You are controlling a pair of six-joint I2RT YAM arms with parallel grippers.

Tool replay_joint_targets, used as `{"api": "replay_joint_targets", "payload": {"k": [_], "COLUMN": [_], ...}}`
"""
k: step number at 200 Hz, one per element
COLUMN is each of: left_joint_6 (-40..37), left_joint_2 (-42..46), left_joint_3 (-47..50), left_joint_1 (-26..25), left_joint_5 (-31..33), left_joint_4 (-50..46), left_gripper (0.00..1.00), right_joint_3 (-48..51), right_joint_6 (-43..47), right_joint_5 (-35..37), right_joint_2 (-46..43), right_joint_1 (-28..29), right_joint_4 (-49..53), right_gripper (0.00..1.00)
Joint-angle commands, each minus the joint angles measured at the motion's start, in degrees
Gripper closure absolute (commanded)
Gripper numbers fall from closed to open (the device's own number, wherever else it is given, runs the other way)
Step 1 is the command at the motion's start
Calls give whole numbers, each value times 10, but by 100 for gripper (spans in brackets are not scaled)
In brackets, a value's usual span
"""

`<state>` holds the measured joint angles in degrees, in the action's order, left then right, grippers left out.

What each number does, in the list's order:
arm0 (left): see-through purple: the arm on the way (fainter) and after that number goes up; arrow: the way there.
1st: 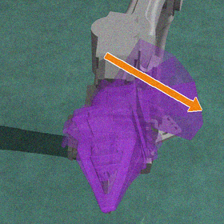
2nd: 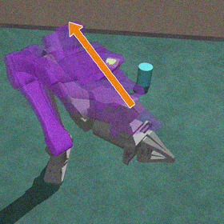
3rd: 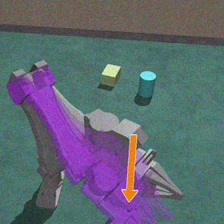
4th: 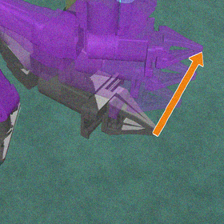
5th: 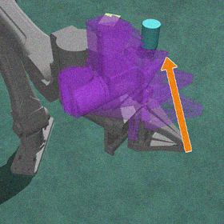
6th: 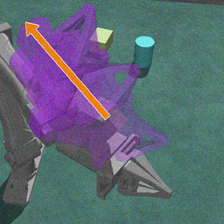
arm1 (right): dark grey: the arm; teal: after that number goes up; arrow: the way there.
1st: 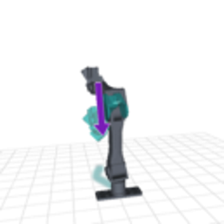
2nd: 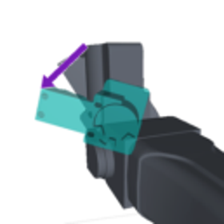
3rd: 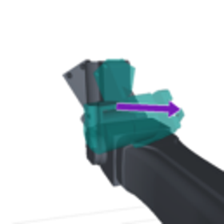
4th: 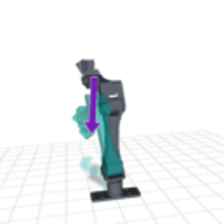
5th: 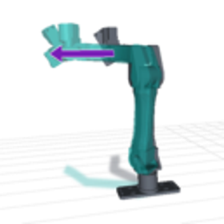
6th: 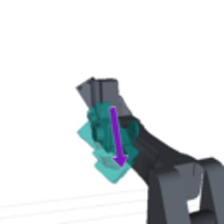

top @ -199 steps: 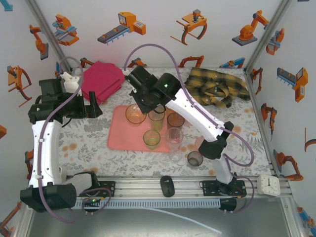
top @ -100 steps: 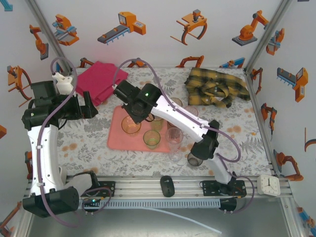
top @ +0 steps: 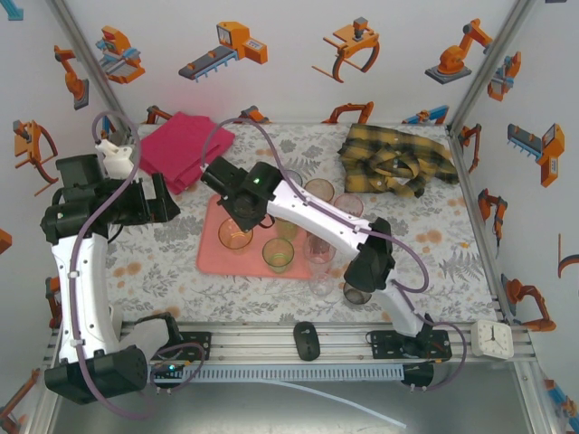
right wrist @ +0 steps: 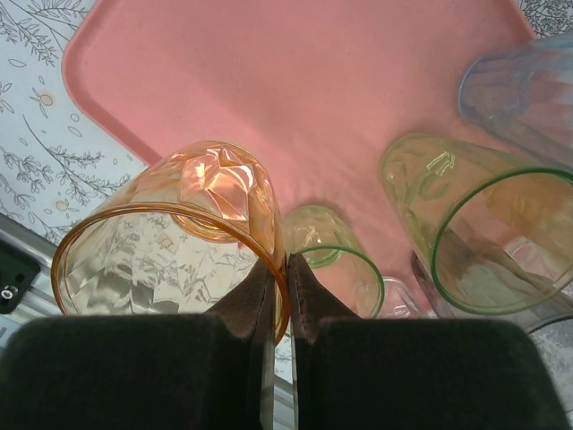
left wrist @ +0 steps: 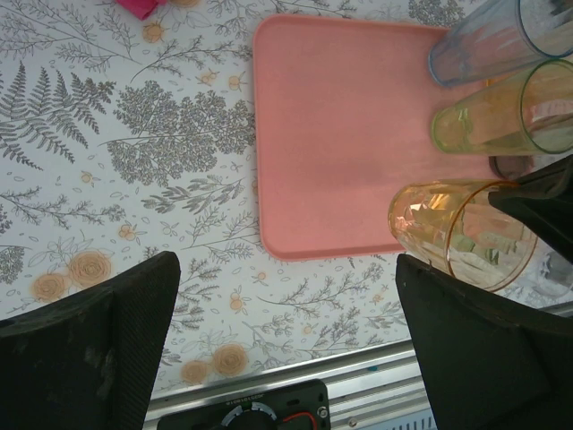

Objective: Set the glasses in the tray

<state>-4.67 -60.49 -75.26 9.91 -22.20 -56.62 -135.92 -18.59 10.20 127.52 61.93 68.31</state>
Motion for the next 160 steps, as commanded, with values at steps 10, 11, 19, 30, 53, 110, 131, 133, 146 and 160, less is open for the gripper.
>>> {"api": "replay_joint_targets", "payload": {"k": [10,11,19,30,53,110,131,133,146,160], "left_joint_6": [7,8,7,7,7,5,4,4,4,4], "left_joint_2": [11,11,11,11,13,22,21,21,21,23], "left_joint_3": [4,4,5,6,8,9,7,7,5,6], "left_joint_1": [5,5,5,6,7,12,12,12,12,13], "left_joint_5": [-2,-2,4,8,5,8,8,9,10,9], "left_joint_4": [-8,-8,-8,-9,-11,-12,-14,-13,-16,-15], "left_gripper": [1,1,1,1,1,0,0,0,0,0], "right_joint_3": [5,5,8,17,52,79,85,85,87,88], "right_joint_6": [-2,-1,-1,-3,-8,-15,-16,-16,-17,-17], "right_joint_5": [12,12,13,12,8,3,3,3,1,0], "right_joint_2": [12,12,13,12,0,-1,-1,-1,0,1], "right_joint_1": [4,4,5,4,5,5,4,4,5,5], "right_joint_4": [-18,-18,-19,-26,-53,-76,-83,-84,-86,-86], "right_gripper": [94,94,94,94,94,94,93,93,93,93]}}
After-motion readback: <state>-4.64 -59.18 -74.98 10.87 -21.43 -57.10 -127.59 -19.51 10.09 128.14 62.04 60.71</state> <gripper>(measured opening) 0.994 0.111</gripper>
